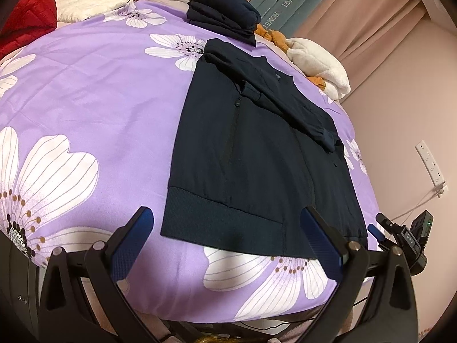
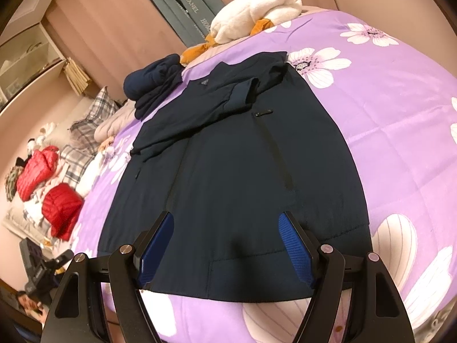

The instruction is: Fold large clothes

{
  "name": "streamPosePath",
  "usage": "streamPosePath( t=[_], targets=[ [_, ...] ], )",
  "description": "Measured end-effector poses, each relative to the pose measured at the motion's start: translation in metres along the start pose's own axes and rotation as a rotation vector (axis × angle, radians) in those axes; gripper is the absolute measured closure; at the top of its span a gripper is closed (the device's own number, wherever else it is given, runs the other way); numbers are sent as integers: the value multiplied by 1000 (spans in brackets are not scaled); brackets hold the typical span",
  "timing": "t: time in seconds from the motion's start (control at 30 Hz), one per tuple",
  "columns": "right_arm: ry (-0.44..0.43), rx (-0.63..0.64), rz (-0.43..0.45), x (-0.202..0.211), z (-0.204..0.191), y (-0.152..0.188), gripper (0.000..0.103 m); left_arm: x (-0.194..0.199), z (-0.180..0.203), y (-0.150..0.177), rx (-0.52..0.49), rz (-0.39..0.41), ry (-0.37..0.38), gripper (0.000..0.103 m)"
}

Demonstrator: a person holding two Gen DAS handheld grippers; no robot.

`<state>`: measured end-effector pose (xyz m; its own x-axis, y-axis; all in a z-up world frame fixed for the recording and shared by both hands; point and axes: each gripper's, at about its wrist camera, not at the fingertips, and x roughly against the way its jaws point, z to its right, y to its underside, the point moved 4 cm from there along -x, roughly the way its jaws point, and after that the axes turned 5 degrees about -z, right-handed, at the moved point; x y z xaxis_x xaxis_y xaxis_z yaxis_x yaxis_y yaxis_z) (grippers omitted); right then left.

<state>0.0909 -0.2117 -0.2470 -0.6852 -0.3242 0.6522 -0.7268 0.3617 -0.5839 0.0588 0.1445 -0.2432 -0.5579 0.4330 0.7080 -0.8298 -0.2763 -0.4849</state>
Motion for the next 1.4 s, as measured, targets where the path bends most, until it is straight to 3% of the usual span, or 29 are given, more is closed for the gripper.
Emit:
streamPosePath(
  t=[0.3, 0.5, 0.6, 0.83, 1.2, 1.4],
  targets=[
    [11, -45, 14, 3, 18, -1, 27, 1, -20, -16, 38, 28, -23, 1],
    [75, -93, 18, 10, 47, -2, 27, -1, -41, -27, 117, 52, 38, 1],
    [98, -102, 13, 12, 57, -4, 27, -10, -39, -30, 120, 26, 93, 1],
    [97, -127, -6, 11, 74, -9, 27, -34, -25, -31, 82, -44, 134, 1],
    [65, -170, -76, -8, 90, -19, 27, -59, -17, -41, 67, -98, 163, 1],
    [58, -123, -121, -18, 86, -23, 27, -67, -16, -45, 55, -114, 159, 1]
  ],
)
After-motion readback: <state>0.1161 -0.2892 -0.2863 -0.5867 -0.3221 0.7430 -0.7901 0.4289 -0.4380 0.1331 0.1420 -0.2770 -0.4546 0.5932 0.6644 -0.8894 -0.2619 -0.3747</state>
